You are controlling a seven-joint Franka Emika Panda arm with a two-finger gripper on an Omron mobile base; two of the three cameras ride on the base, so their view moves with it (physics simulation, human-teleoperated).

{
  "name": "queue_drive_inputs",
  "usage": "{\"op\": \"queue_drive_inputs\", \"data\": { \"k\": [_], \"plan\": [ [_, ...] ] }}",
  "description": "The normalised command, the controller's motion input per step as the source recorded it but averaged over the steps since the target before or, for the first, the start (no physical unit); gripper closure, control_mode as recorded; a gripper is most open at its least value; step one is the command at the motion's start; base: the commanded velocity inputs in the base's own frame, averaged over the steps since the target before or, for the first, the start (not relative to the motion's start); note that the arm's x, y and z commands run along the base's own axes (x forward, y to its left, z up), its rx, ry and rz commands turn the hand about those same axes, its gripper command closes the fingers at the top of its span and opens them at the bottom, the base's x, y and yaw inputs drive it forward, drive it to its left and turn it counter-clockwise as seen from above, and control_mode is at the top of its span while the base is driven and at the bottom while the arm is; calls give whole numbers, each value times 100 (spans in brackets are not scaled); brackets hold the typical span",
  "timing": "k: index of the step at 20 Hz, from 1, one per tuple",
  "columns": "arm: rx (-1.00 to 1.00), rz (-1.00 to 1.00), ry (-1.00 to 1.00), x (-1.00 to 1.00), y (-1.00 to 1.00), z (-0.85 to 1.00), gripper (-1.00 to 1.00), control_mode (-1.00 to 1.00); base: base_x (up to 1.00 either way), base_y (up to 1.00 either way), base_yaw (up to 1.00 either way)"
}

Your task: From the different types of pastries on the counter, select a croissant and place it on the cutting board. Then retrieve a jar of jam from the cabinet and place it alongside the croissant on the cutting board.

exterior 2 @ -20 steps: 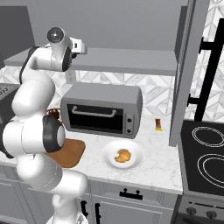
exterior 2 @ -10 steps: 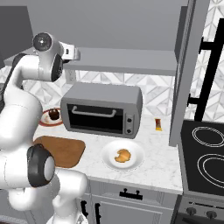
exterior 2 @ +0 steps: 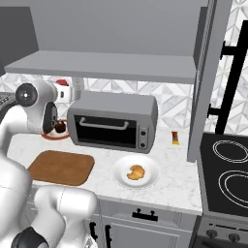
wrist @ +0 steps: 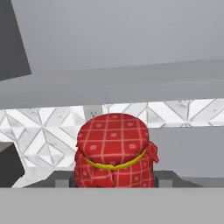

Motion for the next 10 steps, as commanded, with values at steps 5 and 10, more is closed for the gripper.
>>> {"op": "queue_drive_inputs", "data": {
  "k": [5, 10],
  "plan": [
    [9, -3, -2, -84, 6, -20, 100, -100, 0, 0, 0],
    [13, 0, 1, -66, 19, 62, 100, -100, 0, 0, 0]
  ]
}}
